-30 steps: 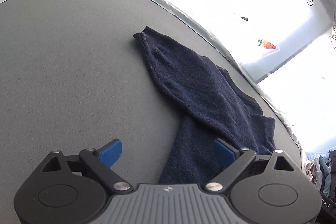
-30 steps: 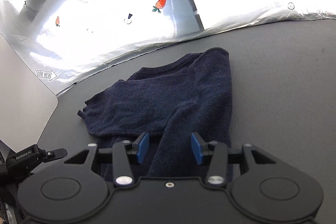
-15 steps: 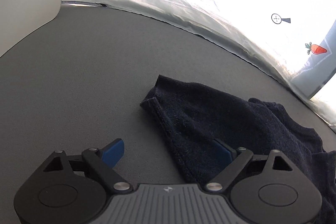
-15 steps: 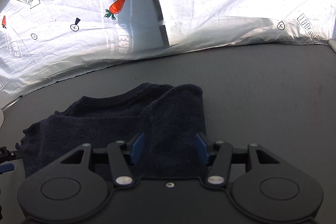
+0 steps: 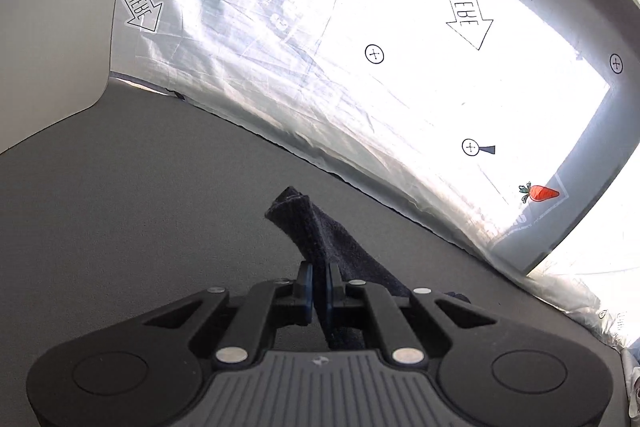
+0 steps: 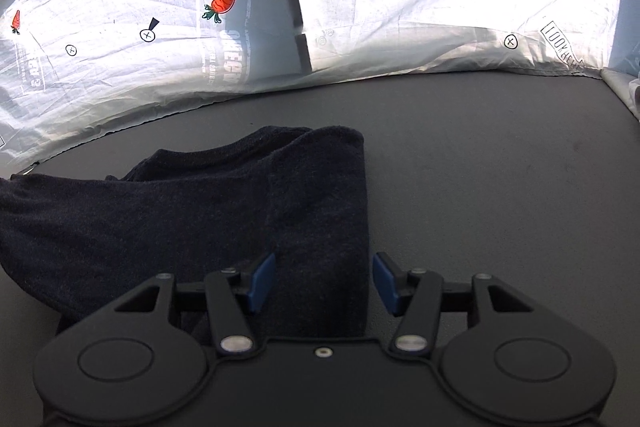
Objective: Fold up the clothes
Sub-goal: 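Grasp the sweater hem with the left gripper and fold it toward the collar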
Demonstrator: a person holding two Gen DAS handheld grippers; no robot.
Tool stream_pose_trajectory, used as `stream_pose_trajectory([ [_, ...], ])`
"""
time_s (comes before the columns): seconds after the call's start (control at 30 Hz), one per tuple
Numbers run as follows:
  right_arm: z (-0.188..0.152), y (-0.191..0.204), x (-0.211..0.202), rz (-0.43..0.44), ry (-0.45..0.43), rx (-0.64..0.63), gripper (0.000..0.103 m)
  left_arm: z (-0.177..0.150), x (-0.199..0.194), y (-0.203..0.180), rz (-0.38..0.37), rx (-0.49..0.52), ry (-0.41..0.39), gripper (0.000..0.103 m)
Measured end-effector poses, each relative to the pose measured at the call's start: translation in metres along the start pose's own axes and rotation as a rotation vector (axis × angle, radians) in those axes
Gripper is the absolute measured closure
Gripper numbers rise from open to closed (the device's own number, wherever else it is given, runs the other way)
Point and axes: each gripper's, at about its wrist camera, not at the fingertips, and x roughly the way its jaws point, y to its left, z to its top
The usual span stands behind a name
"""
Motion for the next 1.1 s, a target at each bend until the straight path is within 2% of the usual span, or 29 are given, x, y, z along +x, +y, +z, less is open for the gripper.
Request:
stream_pose_trajectory([
  [0.17, -0.011, 0.013, -0.016, 0.062, -0.025, -0.039, 0.049, 0.04, -0.046, -0.015, -0.063, 0.001, -0.172, 0.096],
  [0.27, -0.018, 0.024, -0.021, 0.099, -0.018, -0.078, 0.053, 0.048, -0.052, -0.014, -0.035, 0.012, -0.198, 0.096],
  [0.4, -0.033, 0.04, -0.011, 0.129, 0.051, -0.137, 0.056, 0.035, -0.034, 0.005, 0.045, -0.013, -0.119, 0.096],
  [0.47, -0.044, 0.045, -0.003, 0.101, 0.061, -0.17, 0.052, 0.024, -0.032, 0.015, 0.049, -0.049, -0.085, 0.096],
  [0.63, -0.043, 0.041, 0.005, 0.107, 0.058, -0.164, 0.04, 0.0, -0.033, 0.028, 0.059, -0.096, -0.026, 0.096],
  [0.77, -0.041, 0.038, 0.006, 0.111, 0.064, -0.153, 0.036, -0.007, -0.037, 0.019, 0.02, -0.097, -0.015, 0.096],
  [0.93, -0.038, 0.03, 0.004, 0.131, 0.089, -0.097, 0.036, -0.02, -0.043, -0.016, -0.08, -0.002, 0.009, 0.096],
  [1.1, -0.038, 0.019, -0.006, 0.14, 0.086, -0.049, 0.037, -0.043, -0.047, -0.06, -0.198, 0.097, 0.081, 0.096],
])
